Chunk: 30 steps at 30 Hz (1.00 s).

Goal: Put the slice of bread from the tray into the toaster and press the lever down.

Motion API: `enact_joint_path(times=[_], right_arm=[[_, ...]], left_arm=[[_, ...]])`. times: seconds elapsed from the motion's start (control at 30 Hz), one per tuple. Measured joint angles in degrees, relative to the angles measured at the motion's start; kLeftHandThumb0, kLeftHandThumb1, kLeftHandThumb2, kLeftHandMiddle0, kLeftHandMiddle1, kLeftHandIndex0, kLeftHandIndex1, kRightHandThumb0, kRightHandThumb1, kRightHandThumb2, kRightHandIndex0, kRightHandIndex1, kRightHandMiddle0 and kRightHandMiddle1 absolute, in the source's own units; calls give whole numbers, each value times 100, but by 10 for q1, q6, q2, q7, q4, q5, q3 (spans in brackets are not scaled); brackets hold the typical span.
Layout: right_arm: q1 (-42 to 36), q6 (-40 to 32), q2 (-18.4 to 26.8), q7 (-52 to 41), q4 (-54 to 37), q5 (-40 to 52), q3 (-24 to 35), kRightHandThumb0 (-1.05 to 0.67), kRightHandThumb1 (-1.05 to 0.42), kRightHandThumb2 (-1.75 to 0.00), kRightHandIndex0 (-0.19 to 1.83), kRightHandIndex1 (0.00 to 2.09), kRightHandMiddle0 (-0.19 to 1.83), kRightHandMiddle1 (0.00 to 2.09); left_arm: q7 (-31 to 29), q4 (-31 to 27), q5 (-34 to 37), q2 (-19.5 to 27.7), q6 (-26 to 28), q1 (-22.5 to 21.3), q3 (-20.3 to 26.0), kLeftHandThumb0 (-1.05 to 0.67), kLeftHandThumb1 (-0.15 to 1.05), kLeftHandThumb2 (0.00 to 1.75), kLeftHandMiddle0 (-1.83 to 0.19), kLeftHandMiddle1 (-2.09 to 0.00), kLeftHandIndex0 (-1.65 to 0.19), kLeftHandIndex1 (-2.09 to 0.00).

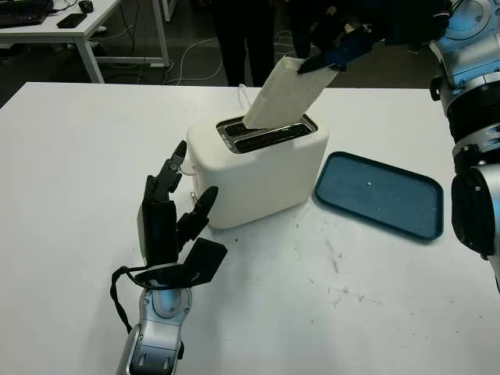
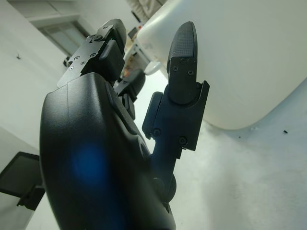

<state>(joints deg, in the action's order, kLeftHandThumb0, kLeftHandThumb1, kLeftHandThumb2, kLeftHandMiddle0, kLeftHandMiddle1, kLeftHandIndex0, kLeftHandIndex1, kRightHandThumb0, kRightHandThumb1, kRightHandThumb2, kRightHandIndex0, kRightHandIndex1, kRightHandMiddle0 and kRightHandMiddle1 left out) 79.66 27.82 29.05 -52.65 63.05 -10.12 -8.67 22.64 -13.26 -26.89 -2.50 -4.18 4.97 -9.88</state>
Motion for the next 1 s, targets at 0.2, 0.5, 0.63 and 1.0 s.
enact_joint_path(times=[0.2, 0.5, 0.63, 1.0], right_arm=[[-11, 4, 0, 4, 1, -3, -7, -41, -92, -31, 101, 175, 79, 175], [-14, 11, 0, 16, 1, -9, -11, -41, -92, -30, 103, 175, 81, 175], [-14, 19, 0, 17, 4, -12, -15, -42, -92, -31, 104, 175, 83, 175], [-17, 14, -2, 65, 2, -90, -66, -45, -92, -27, 105, 175, 81, 175]], left_arm=[[1, 0, 0, 0, 0, 0, -1, -50, 92, 25, -11, -88, -41, -1], [2, 0, -1, 0, 0, 0, -2, -48, 92, 25, -11, -87, -40, 0], [2, 0, -1, 0, 0, 1, -2, -50, 92, 26, -10, -87, -40, 0], [3, 0, -1, 0, 0, 2, -3, -51, 92, 27, -11, -86, -40, 0]])
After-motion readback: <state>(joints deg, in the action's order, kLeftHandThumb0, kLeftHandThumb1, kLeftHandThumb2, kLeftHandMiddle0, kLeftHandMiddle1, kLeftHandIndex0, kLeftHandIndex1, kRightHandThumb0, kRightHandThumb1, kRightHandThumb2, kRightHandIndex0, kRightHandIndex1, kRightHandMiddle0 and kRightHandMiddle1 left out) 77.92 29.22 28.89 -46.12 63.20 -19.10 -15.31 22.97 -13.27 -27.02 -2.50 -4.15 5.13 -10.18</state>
